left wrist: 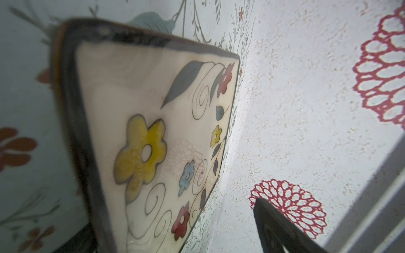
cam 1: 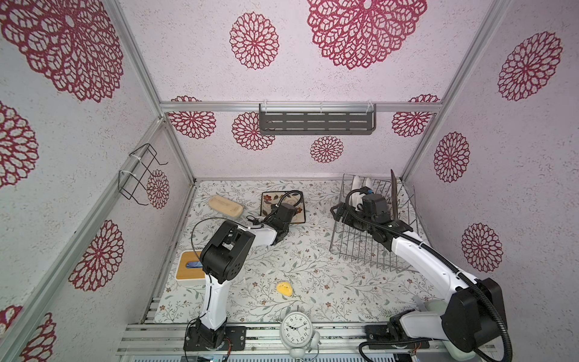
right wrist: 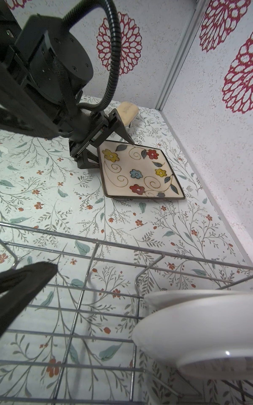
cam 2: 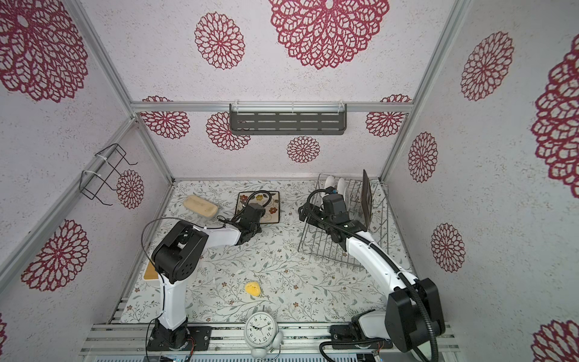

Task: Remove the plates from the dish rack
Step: 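Open the left gripper to release the plate while the right gripper moves over the rack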

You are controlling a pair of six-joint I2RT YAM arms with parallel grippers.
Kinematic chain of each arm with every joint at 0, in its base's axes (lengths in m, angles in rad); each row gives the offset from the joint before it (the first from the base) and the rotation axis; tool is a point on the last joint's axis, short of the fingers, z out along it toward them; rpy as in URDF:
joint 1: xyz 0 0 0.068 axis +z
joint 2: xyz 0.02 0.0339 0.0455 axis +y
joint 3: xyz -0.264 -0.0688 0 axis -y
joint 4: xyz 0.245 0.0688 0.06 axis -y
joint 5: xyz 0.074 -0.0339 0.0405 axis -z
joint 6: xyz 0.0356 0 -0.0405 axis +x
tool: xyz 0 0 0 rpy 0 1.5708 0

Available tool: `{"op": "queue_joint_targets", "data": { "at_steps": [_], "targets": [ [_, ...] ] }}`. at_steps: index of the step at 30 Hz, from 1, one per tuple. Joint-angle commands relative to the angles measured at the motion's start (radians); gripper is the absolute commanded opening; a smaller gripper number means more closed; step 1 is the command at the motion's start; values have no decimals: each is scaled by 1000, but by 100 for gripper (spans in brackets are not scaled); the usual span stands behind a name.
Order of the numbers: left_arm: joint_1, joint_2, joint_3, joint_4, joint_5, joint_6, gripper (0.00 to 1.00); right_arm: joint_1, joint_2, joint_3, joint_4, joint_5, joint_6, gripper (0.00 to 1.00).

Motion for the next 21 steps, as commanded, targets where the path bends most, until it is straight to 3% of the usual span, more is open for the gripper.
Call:
{"op": "queue_joint_targets", "data": {
  "at_steps": [1,21],
  "targets": [
    [-7,-9,31,-13,-4,-31,97,-6,-43,23,7,31,-20,91],
    [-13,-51,-21,-60,23,-61,97,-10,-84,-6,-8,58,-22,92]
  ]
}}
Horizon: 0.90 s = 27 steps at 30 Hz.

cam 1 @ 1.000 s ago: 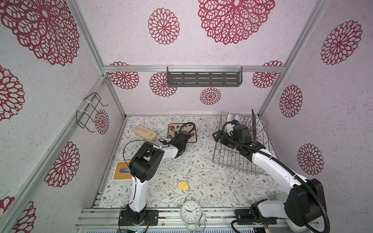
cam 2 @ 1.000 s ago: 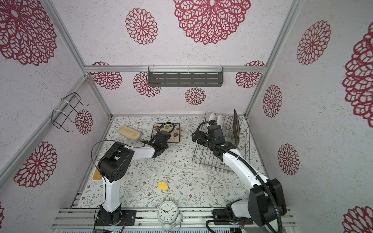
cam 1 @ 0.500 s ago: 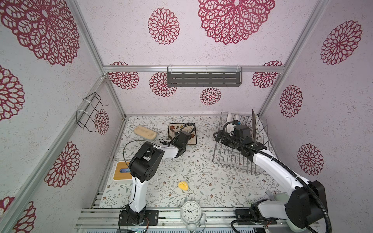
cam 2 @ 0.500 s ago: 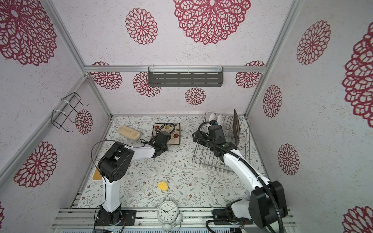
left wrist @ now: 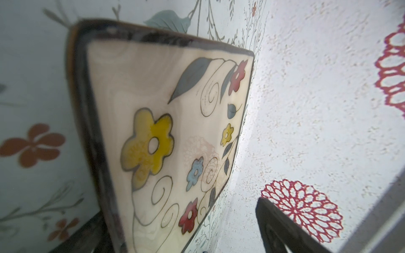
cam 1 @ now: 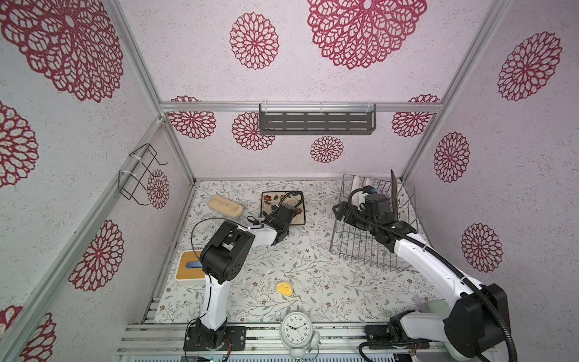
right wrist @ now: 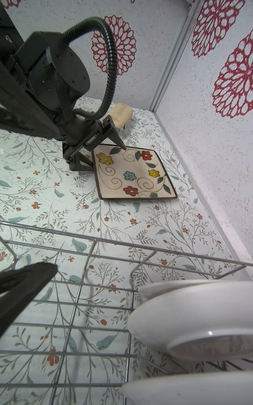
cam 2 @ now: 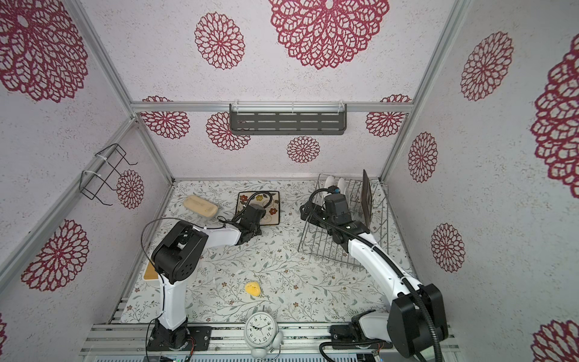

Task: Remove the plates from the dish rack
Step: 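Open the left gripper to release the plate while the right gripper moves over the rack, then lower the right gripper into the rack around the yellow-rimmed plate edge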

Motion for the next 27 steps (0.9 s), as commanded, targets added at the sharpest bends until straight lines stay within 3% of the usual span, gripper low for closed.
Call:
{"op": "queue_joint_targets", "data": {
  "at_steps": [1,16,22,27],
  "targets": [
    [-11,-47,-24,-11,1,-60,97,-7,-51,-7,-5,36,-23,92],
    [-62,-167,-110,-4,-43,-34,97,-8,-148,-62,-38,73,-31,92],
    [-87,-228,-138,-19,-20,62,97,-8,-166,-76,-60,96,-40,92],
    [-97,-286,-153,1,30,261,97,-8,-176,-90,-72,138,-58,92]
  ]
}}
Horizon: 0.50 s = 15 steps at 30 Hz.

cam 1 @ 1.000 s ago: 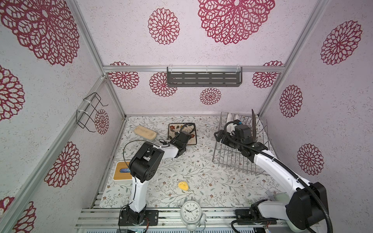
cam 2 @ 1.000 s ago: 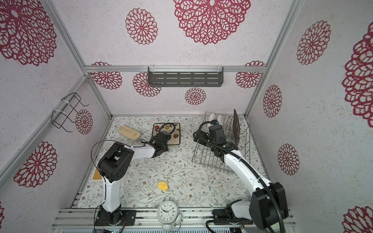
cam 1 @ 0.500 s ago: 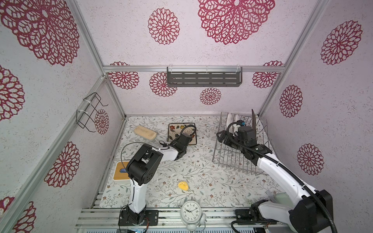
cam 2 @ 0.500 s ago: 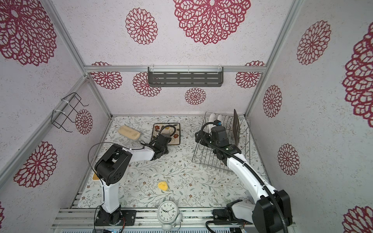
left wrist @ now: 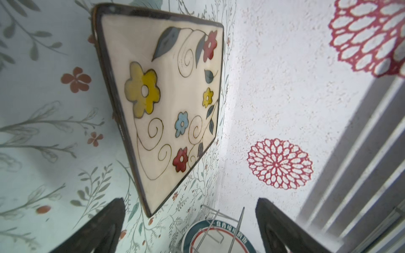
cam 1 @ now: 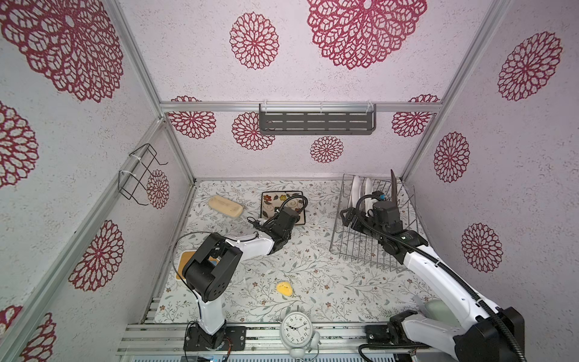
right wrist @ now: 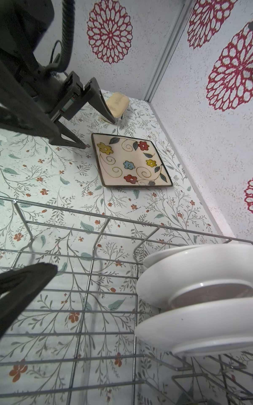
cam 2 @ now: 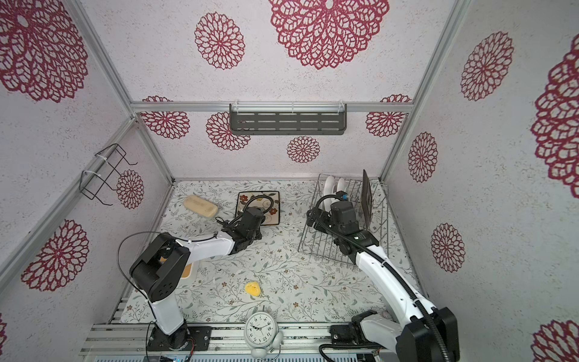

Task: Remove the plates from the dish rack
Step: 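Lower the right gripper into the rack around the yellow-rimmed plate edge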

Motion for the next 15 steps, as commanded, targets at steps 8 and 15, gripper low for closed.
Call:
{"op": "queue_joint_targets", "data": {
  "at_steps": [8,15],
  "targets": [
    [-8,-114,-22,-10,65,352,97,-4,-65,-17,-63,89,-24,92],
    [1,-148,-24,-45,30,483,97,-4,-137,-15,-136,137,-73,92]
  ]
}}
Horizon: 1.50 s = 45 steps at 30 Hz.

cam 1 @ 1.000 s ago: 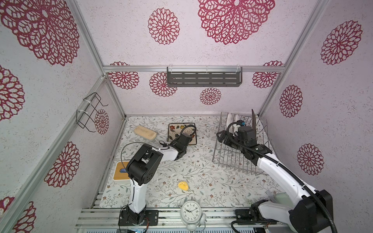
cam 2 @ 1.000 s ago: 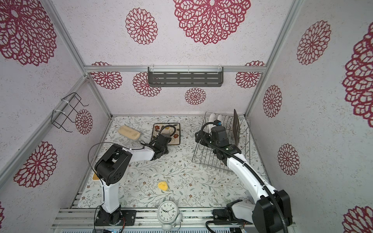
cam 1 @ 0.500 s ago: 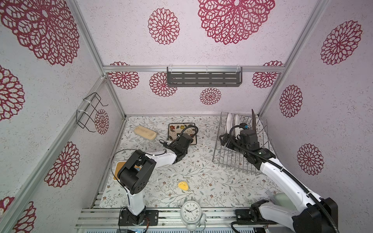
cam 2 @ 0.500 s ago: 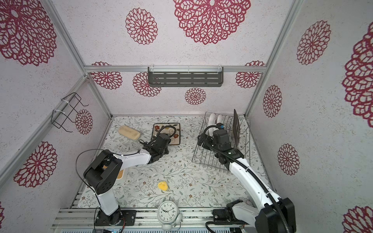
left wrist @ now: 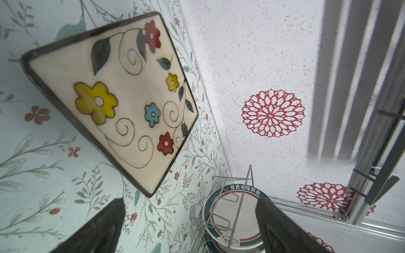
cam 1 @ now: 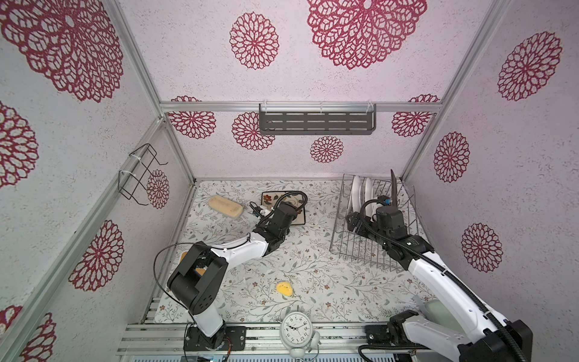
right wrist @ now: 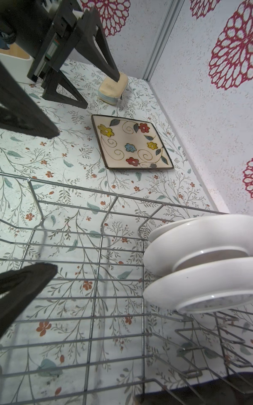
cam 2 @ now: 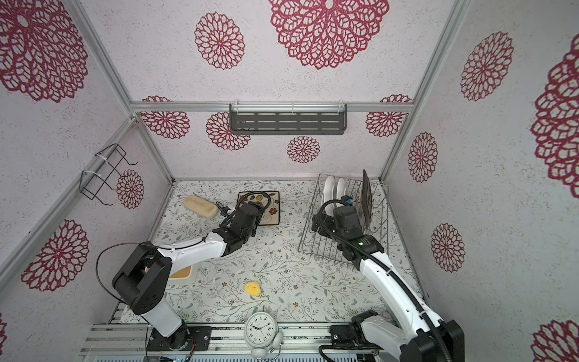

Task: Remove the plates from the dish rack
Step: 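Lower the right gripper into the rack around the yellow-rimmed plate edge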

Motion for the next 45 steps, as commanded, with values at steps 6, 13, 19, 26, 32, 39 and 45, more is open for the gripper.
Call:
{"op": "queue_joint_targets", "data": {
  "at_steps": [6,13,19,26,32,39,45],
  "targets": [
    [11,13,26,-5,67,180,97,-4,-125,-3,-121,116,-83,93],
    [1,39,75,-15,121,247,97,-3,-125,43,-236,199,-137,93],
    [3,35,115,-48,121,317,97,-3,-95,69,-257,259,-167,93],
    [4,68,254,-156,136,487,97,-3,-74,103,-272,325,-200,94],
    [17,94,319,-181,183,595,97,-3,-25,150,-306,445,-251,94],
    [49,92,277,-125,265,580,97,-4,19,192,-320,507,-283,95],
    [67,94,238,-79,296,558,97,-5,141,263,-347,683,-339,97]
  ]
}}
